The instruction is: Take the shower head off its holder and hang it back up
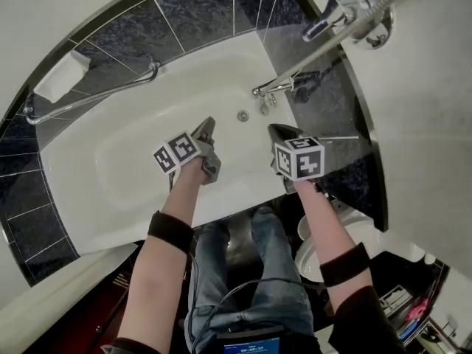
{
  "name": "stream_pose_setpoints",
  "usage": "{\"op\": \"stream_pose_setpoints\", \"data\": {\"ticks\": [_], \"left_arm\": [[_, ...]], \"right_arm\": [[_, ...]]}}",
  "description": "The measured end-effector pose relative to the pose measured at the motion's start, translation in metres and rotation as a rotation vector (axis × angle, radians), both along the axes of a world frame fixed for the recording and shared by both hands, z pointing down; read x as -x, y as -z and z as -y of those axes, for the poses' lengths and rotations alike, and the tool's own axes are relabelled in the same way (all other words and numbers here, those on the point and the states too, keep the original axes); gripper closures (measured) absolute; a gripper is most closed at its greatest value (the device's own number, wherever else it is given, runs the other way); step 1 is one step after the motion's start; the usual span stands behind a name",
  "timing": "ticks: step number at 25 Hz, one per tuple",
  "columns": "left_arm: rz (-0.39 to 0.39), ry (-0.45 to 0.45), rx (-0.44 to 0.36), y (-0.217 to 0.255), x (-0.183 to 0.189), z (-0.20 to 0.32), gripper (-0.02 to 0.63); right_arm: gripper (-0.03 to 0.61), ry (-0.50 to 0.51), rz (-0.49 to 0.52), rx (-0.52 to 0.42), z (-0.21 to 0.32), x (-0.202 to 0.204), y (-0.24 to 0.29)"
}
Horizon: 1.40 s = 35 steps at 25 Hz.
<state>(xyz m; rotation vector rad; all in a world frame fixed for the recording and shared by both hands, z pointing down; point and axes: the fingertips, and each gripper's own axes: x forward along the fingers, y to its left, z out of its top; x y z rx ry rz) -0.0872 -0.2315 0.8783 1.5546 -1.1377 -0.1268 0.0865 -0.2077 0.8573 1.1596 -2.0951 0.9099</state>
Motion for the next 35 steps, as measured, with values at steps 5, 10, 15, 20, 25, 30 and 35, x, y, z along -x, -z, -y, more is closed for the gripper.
{"op": "stream_pose_setpoints", "data": {"ticks": [5, 10, 15, 20, 25, 30, 35], "left_arm": [[0.229, -0.124, -0.149, 0.083, 0.011, -0.009, 0.606], [0.379, -0.184, -0.28, 0.177, 0.029, -0.023, 0.606], [0.506, -0.208, -0.351, 0.254, 0.05, -0.048, 0.607], [0.626, -0.185, -0.398, 0.315, 0.075, -0.067, 0.607], [0.725, -0.136, -0.428, 0.367, 0.105, -0.091, 0.608], [0.754, -0.049, -0.462, 0.417, 0.135, -0.111, 0.608], [0.79, 0.018, -0.497, 0.447, 0.164, -0.129, 0.608]], "right_arm": [[0.563, 0.0, 0.0, -0.013, -0.006, 0.0, 0.051], [0.561, 0.044, 0.005, -0.06, -0.01, 0.01, 0.114], [0.561, 0.095, 0.006, -0.107, -0.013, 0.021, 0.173], [0.561, 0.134, 0.022, -0.161, -0.012, 0.028, 0.223], [0.561, 0.166, 0.024, -0.218, -0.018, 0.033, 0.269], [0.561, 0.181, 0.033, -0.276, -0.021, 0.033, 0.31], [0.561, 0.209, 0.025, -0.352, -0.019, 0.038, 0.346]]}}
